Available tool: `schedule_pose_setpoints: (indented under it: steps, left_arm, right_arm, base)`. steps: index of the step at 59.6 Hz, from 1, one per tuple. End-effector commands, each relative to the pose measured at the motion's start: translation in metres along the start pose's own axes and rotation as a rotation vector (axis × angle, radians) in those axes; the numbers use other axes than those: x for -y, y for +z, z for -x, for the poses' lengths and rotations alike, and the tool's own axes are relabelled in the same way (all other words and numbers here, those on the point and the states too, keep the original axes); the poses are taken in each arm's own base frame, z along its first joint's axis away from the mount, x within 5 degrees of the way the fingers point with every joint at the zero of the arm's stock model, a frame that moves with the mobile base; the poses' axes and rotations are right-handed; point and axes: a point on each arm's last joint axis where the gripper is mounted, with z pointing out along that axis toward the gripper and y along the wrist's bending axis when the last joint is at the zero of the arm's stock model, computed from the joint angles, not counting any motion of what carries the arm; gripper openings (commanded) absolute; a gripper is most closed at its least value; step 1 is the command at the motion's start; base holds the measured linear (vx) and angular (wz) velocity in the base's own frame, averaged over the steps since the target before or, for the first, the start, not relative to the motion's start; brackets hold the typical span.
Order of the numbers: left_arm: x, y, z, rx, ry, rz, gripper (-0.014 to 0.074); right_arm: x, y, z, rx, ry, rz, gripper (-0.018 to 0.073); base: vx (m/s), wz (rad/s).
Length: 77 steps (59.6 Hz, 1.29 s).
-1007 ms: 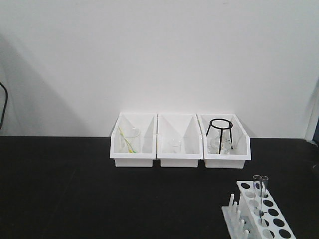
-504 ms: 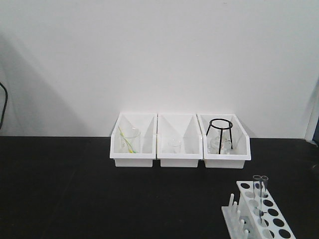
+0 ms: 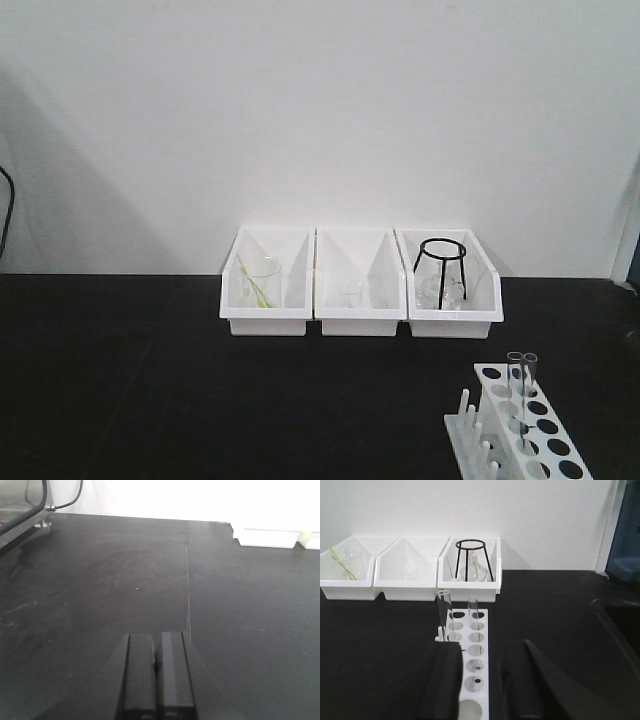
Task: Flip and reinsert test tube from rack
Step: 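Move the open right gripper down over a glass tube in the rack, then close the right gripper on the glass test tube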
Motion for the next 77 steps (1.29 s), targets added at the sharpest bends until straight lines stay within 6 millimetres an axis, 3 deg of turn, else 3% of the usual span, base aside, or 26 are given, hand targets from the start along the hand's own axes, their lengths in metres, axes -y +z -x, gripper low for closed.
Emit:
schedule_pose_setpoints:
  steps: [1, 9, 20, 29, 52, 77]
  left_arm:
    - [0.002, -0.001, 0.008, 0.097, -0.002, -0.023, -0.0006]
    - [0.002, -0.001, 0.008, 0.097, -0.002, -0.023, -0.0006]
    - [0.002, -0.001, 0.008, 0.097, -0.002, -0.023, -0.0006]
    - [0.002, -0.001, 0.008, 0.097, -0.002, -0.023, -0.0006]
    - [0.002, -0.001, 0.008, 0.097, -0.002, -0.023, -0.0006]
    - [0.002, -0.001, 0.008, 0.097, -0.002, -0.023, -0.0006]
  right_arm:
    - [-0.001, 0.008, 0.015, 0.071, 0.000, 0.008, 0.0455]
    - [-0.002, 0.025, 0.011, 0.059, -0.010, 0.021, 0.0537]
    - [-0.007, 0.047, 0.015, 0.154, -0.059, 0.073, 0.0524]
    - [-0.010, 0.070, 0.001, 0.094, -0.094, 0.108, 0.0514]
    - [-0.019, 0.128, -0.027, 0.132, -0.062, 0.208, 0.0514]
    - [-0.018, 0.198, -0.024, 0.087, -0.059, 0.194, 0.0510]
  base:
    - [0.00, 0.00]
    - [0.00, 0.00]
    - [0.00, 0.00]
    - [0.00, 0.00]
    - [0.00, 0.00]
    - [0.00, 0.00]
